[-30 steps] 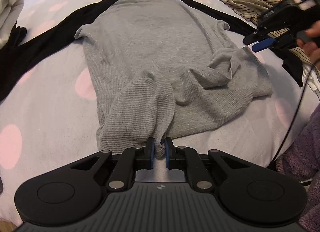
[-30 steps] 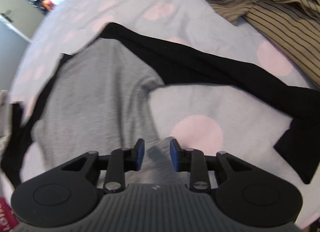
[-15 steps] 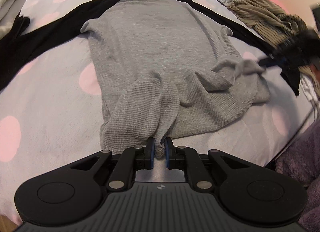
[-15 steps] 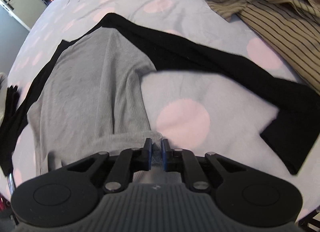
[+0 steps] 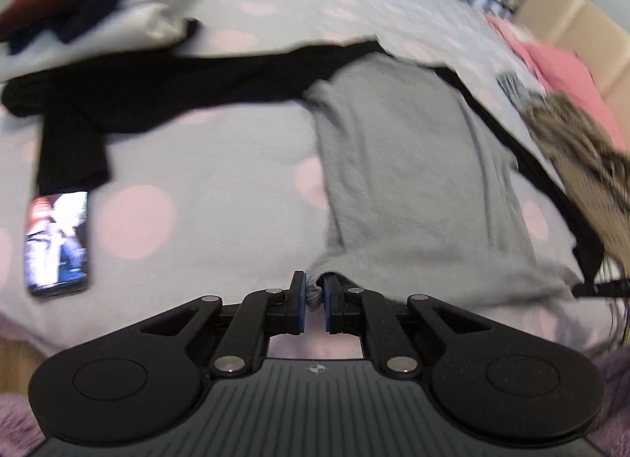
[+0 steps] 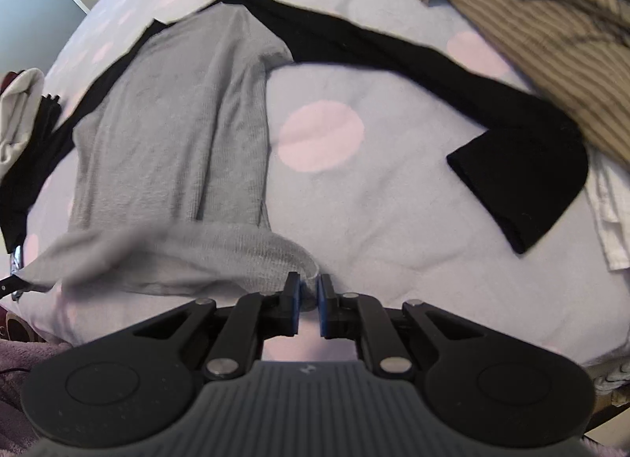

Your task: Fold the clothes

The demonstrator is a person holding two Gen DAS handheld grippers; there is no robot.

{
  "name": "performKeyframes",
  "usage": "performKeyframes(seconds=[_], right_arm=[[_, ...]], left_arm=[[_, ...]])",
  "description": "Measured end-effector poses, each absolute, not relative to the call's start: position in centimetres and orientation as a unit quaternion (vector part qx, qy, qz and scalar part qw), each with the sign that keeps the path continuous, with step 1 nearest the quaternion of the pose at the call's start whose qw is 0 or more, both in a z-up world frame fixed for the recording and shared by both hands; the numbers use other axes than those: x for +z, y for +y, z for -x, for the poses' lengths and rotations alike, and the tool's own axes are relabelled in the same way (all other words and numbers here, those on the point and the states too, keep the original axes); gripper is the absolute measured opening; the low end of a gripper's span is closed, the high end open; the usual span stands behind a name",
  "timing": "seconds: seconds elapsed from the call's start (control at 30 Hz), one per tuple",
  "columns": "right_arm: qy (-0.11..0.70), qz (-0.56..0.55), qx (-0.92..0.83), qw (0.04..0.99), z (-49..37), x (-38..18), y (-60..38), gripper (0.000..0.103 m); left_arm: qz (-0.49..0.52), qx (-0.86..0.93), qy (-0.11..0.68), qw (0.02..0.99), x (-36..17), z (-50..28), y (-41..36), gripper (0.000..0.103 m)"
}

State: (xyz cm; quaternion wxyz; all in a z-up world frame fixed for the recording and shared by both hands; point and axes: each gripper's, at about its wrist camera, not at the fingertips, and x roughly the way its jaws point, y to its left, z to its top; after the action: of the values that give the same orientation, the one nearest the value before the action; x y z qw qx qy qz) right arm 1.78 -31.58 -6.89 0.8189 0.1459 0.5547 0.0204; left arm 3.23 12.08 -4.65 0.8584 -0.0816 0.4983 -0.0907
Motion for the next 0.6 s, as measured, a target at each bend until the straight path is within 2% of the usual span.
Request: performKeyframes(seconds=[0.3, 0.6], right_arm=[[0.45, -0.092, 0.021, 0.888, 1.9, 2.8, -31.9, 0.009], [0.234, -0.03, 0.039, 0.971, 0.3, 17.3, -29.5, 0.008]], left_arm=[[0.057, -0.105, 0.423, 0.898, 2.4, -1.8, 13.0, 0.005], [0.019, -0.115, 0.273, 0.955, 14.6, -6.5, 12.3, 0.005]])
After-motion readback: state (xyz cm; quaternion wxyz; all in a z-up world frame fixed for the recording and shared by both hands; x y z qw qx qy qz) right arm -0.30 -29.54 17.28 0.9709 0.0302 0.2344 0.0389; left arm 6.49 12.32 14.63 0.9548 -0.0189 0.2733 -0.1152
